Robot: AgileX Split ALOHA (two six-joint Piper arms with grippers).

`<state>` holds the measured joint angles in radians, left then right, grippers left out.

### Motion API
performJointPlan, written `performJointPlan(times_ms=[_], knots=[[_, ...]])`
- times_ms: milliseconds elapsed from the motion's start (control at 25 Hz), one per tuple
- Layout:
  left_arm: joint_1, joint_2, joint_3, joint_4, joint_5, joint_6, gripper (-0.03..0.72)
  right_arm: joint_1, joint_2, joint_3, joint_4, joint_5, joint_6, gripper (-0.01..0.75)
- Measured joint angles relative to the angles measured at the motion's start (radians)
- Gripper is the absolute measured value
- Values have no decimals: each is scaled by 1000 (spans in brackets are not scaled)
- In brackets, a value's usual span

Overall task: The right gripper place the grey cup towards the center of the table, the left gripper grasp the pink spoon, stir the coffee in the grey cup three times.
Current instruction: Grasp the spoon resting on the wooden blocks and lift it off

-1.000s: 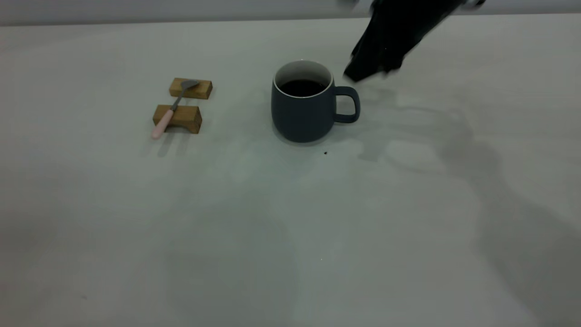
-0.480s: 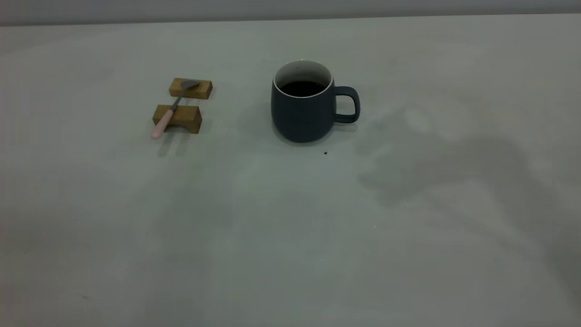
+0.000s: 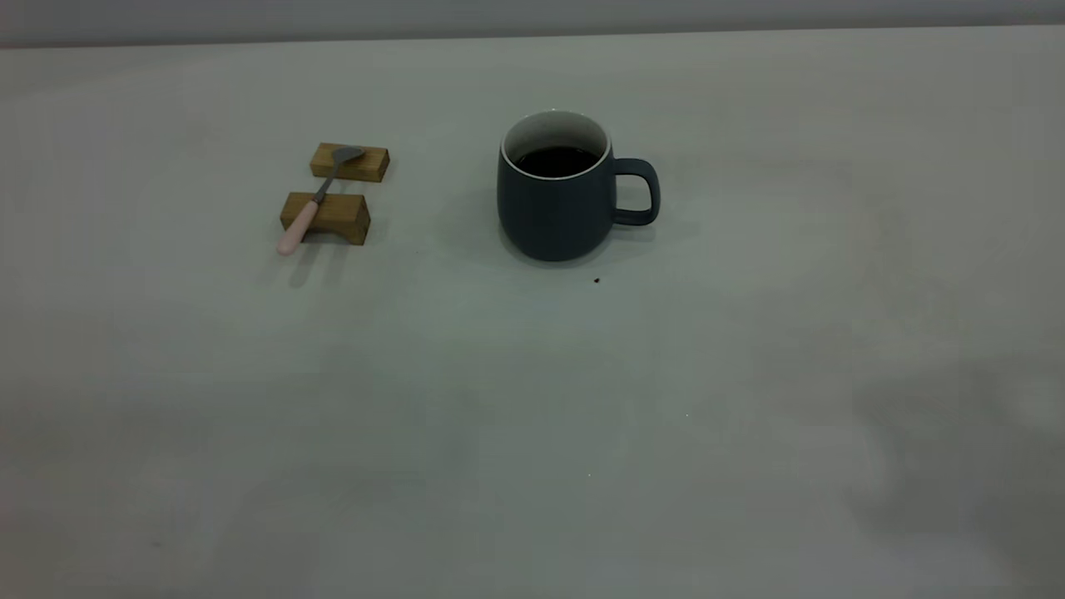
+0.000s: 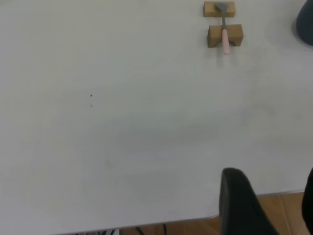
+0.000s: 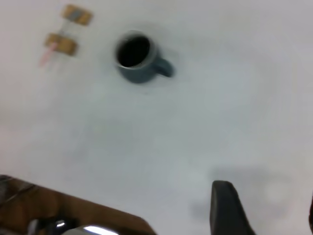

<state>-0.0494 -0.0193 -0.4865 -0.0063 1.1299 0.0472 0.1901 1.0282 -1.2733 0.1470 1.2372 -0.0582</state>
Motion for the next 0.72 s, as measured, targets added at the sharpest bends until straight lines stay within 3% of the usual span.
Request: performJointPlan(times_ms=[240, 520, 720], knots=[[0, 0, 0, 0, 0, 0, 388, 0, -309, 319, -147, 0, 20, 438], [0, 0, 0, 0, 0, 1, 388, 0, -578, 651, -197, -4, 154, 438], [0, 0, 0, 0, 0, 1, 388, -13, -729, 799, -214, -91, 161, 438]])
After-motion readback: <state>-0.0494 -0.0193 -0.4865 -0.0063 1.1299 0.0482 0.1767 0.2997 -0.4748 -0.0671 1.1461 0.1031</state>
